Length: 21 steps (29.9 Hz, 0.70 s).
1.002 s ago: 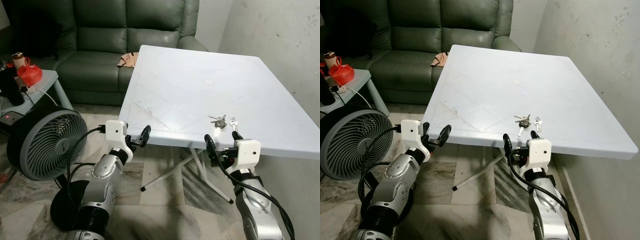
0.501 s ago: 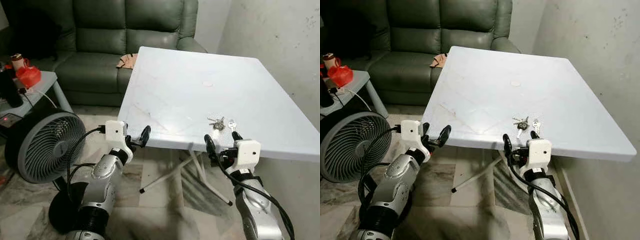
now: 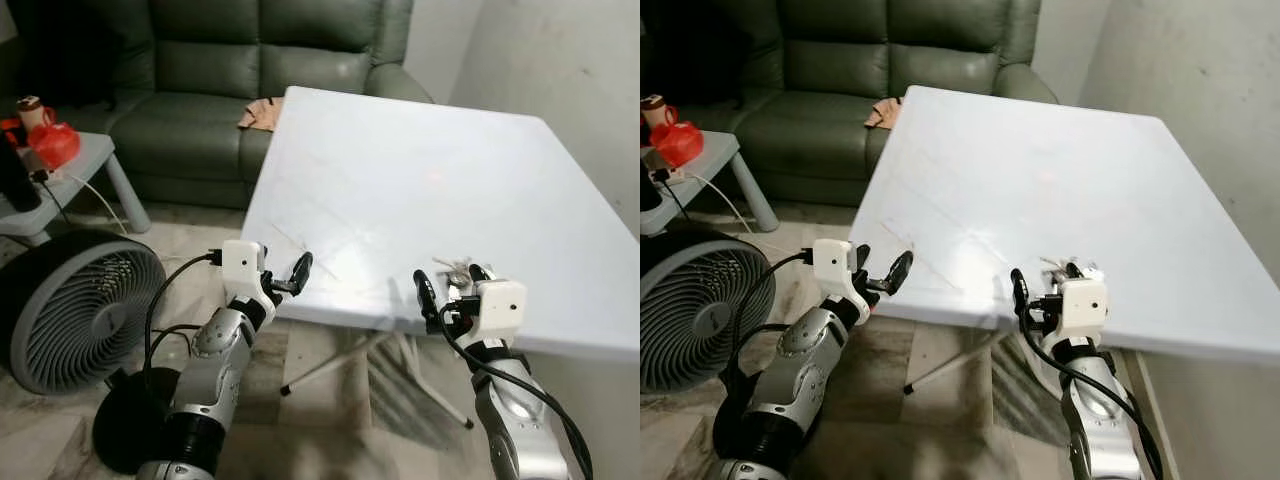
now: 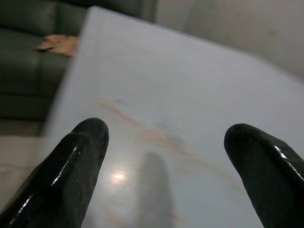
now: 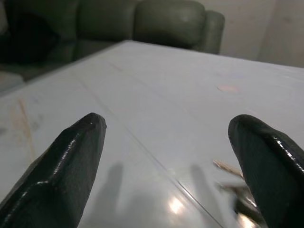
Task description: Hang keys on a hook
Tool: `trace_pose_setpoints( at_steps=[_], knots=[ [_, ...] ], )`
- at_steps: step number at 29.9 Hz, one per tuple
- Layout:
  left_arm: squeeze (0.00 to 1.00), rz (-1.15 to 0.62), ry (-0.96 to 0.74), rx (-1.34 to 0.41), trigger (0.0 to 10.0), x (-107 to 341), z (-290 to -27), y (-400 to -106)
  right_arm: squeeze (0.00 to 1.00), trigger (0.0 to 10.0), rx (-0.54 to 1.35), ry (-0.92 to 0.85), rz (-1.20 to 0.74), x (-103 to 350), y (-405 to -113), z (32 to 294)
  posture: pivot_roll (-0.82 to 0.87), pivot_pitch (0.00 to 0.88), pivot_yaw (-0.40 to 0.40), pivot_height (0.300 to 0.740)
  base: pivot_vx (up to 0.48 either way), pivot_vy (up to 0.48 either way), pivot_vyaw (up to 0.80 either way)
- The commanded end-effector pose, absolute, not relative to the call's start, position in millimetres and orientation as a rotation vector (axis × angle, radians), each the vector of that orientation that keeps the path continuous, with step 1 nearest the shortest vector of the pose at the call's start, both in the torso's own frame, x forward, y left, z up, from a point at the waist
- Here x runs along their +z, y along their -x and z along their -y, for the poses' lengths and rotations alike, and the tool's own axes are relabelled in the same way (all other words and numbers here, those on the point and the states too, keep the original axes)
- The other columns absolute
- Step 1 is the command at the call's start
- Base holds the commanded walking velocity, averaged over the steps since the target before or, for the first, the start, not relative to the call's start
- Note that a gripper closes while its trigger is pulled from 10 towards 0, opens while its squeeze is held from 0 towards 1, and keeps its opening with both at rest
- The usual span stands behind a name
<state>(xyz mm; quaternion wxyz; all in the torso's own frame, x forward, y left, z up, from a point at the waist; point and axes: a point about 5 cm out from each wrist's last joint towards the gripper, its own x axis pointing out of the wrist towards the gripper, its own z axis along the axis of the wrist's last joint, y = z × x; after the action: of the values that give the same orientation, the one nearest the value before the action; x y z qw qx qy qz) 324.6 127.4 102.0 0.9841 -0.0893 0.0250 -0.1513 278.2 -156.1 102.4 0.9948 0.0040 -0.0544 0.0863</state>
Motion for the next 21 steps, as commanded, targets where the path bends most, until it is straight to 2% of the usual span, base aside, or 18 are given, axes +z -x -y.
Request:
trace_pose_setpoints(
  at_steps=[1,10,21],
  knots=[
    [0.00,-0.023,0.175,-0.325,10.0,108.1,-115.9,-325.0,0.00,10.0,0.144,0.011,0.100,101.8,-276.2,168.0,0.03,0.000,-0.057,0.732,0.000,0.000,0.00],
    [0.00,-0.004,0.181,-0.386,10.0,108.3,-109.2,-319.1,0.00,10.0,0.167,0.069,0.067,98.9,-278.4,169.7,0.04,0.000,-0.061,0.732,0.000,0.000,0.00],
    [0.00,0.013,0.139,-0.522,10.0,110.9,-91.7,-308.4,0.00,10.0,0.140,0.202,-0.060,92.4,-294.0,197.5,0.04,0.000,-0.067,0.732,0.000,0.000,0.00]
  ],
)
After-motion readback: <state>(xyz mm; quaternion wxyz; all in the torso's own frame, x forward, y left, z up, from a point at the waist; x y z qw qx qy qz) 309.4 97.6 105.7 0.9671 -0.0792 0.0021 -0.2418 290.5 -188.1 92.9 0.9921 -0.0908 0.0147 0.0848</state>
